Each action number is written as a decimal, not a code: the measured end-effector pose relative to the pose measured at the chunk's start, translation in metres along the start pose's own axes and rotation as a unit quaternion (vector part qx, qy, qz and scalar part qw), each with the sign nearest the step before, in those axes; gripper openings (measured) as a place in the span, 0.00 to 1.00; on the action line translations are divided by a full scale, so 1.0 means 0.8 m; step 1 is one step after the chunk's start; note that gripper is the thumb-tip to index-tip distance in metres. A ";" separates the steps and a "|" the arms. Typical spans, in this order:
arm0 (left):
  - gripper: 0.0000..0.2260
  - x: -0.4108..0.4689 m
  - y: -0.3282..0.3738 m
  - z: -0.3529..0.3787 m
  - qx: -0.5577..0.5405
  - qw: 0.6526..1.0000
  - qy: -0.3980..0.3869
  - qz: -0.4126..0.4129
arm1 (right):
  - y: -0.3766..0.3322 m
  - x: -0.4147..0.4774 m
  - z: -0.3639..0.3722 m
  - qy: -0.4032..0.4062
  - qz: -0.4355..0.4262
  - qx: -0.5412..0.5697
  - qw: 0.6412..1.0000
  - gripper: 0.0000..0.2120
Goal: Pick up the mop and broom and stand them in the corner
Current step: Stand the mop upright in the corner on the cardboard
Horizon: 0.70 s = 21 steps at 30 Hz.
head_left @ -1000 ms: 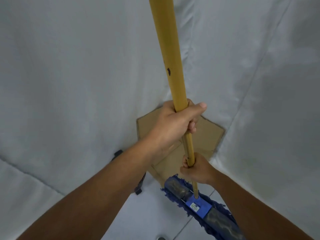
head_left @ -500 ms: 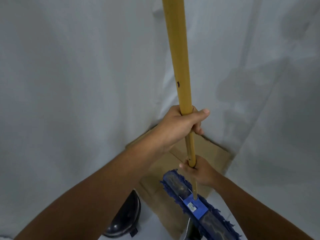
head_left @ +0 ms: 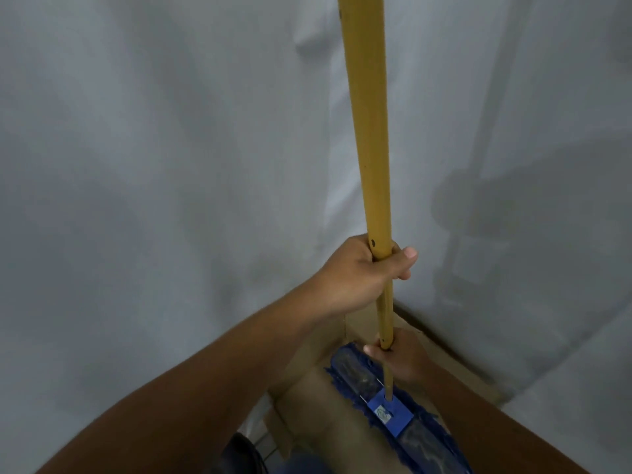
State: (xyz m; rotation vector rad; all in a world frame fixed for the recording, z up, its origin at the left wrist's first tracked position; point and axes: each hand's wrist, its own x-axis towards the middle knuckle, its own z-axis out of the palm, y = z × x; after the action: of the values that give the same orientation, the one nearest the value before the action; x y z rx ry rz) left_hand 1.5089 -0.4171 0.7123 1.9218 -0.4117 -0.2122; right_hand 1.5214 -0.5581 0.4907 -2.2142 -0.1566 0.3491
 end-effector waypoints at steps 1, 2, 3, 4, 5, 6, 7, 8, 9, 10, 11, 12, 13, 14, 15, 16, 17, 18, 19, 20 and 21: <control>0.13 0.016 -0.013 0.001 -0.001 1.000 -0.001 -0.002 | 0.008 0.018 -0.001 0.000 0.014 -0.005 1.000 0.21; 0.13 0.031 -0.027 0.002 -0.004 1.000 -0.001 -0.003 | 0.014 0.032 -0.002 0.001 0.030 -0.010 0.999 0.20; 0.13 0.046 -0.042 0.004 -0.007 1.000 0.000 -0.007 | 0.020 0.046 -0.003 0.004 0.045 -0.014 0.999 0.18; 0.14 0.058 -0.058 0.007 -0.010 1.000 -0.002 -0.018 | 0.023 0.059 -0.002 0.009 0.057 -0.011 0.998 0.16; 0.15 0.073 -0.077 0.011 -0.015 0.999 -0.005 -0.034 | 0.027 0.073 -0.001 0.011 0.067 -0.014 0.998 0.14; 0.16 0.087 -0.095 0.015 -0.025 0.998 -0.009 -0.056 | 0.029 0.087 -0.001 0.007 0.075 -0.027 0.997 0.12; 0.17 0.098 -0.111 0.019 -0.037 0.996 -0.014 -0.084 | 0.029 0.097 0.001 -0.003 0.084 -0.051 0.995 0.10; 0.17 0.113 -0.128 0.022 -0.051 0.992 -0.021 -0.111 | 0.032 0.112 0.002 -0.005 0.095 -0.073 0.993 0.08; 0.15 0.125 -0.141 0.025 -0.063 0.989 -0.031 -0.133 | 0.036 0.122 0.003 0.002 0.109 -0.086 0.990 0.09; 0.12 0.135 -0.153 0.028 -0.073 0.986 -0.042 -0.147 | 0.042 0.131 0.002 0.014 0.120 -0.096 0.988 0.10; 0.11 0.148 -0.165 0.029 -0.079 0.983 -0.056 -0.155 | 0.049 0.141 0.004 0.024 0.131 -0.100 0.986 0.10; 0.09 0.159 -0.174 0.031 -0.085 0.981 -0.068 -0.161 | 0.056 0.150 0.003 0.027 0.141 -0.102 0.984 0.10; 0.09 0.170 -0.189 0.032 -0.090 0.978 -0.080 -0.173 | 0.067 0.160 0.009 0.028 0.161 -0.092 0.982 0.11; 0.08 0.176 -0.197 0.033 -0.091 0.976 -0.090 -0.177 | 0.073 0.164 0.012 0.030 0.178 -0.077 0.981 0.11; 0.08 0.181 -0.204 0.035 -0.093 0.974 -0.102 -0.180 | 0.076 0.167 0.014 0.027 0.193 -0.070 0.978 0.11; 0.08 0.188 -0.212 0.035 -0.098 0.971 -0.114 -0.185 | 0.082 0.172 0.018 0.017 0.200 -0.076 0.977 0.10; 0.08 0.196 -0.219 0.037 -0.100 0.969 -0.123 -0.191 | 0.088 0.178 0.021 0.010 0.207 -0.089 0.974 0.07; 0.09 0.202 -0.224 0.037 -0.099 0.968 -0.126 -0.194 | 0.092 0.182 0.023 0.015 0.209 -0.093 0.973 0.05; 0.11 0.210 -0.229 0.035 -0.096 0.968 -0.126 -0.196 | 0.094 0.187 0.024 0.027 0.213 -0.085 0.973 0.08; 0.12 0.219 -0.234 0.033 -0.092 0.968 -0.125 -0.200 | 0.098 0.192 0.025 0.037 0.215 -0.077 0.973 0.10; 0.12 0.226 -0.236 0.030 -0.091 0.968 -0.121 -0.202 | 0.097 0.198 0.024 0.044 0.221 -0.072 0.972 0.11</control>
State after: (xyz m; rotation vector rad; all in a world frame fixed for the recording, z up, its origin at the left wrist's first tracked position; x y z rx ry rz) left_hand 1.7022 -0.4439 0.5371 1.7864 -0.1484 -0.7326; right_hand 1.6655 -0.5549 0.3881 -2.3937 0.3761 0.4925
